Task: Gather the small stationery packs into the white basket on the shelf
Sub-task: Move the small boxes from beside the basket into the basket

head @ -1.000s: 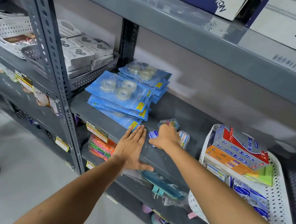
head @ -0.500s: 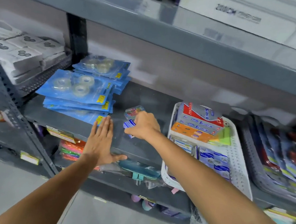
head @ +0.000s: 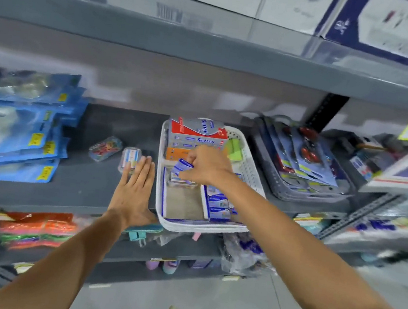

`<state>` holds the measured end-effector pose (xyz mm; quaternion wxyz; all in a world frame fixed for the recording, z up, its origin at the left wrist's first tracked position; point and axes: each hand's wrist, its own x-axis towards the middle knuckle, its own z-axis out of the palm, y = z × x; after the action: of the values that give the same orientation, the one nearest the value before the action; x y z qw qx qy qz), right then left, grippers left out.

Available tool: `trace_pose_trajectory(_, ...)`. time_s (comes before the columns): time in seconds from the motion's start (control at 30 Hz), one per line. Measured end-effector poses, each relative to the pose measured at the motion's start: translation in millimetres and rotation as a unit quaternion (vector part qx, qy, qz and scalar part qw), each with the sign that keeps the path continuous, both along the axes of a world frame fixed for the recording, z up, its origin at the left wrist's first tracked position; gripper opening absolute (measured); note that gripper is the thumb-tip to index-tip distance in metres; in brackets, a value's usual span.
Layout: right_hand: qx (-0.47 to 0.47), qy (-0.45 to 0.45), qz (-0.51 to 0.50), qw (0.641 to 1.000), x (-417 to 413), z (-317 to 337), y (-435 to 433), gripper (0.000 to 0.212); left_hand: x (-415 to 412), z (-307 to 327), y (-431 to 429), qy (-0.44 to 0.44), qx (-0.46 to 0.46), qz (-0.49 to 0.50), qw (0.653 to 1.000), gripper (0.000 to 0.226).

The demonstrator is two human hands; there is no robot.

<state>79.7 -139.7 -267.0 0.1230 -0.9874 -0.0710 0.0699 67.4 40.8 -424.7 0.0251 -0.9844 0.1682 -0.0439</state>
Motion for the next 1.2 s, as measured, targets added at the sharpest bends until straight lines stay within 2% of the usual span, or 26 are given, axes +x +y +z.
trace_pose_trajectory(0.17,-0.078,0.016,-0.012,0.997,-11,1,-66,0.019,3,-13,-8,0.000,0.005,-0.028,1.000,0.122)
trace_pose_trajectory(0.33,-0.160,0.070,0.015,0.985,-28,-2,-101,0.045,3,-16,-8,-0.004,0.012,-0.029,1.000,0.122)
trace_pose_trajectory(0.63,-0.285,0.124,0.111,0.944,-40,-19,-109,0.048,2,-15,-6,-0.006,0.004,-0.041,0.999,0.123)
trace_pose_trajectory(1.0,-0.232,0.139,0.110,0.956,-41,-27,-120,0.042,2,-15,-8,0.010,0.008,-0.037,0.999,0.125)
trace_pose_trajectory(1.2,-0.188,0.111,0.116,0.969,-38,-28,-121,0.031,2,-14,-7,0.012,0.007,-0.034,0.999,0.126)
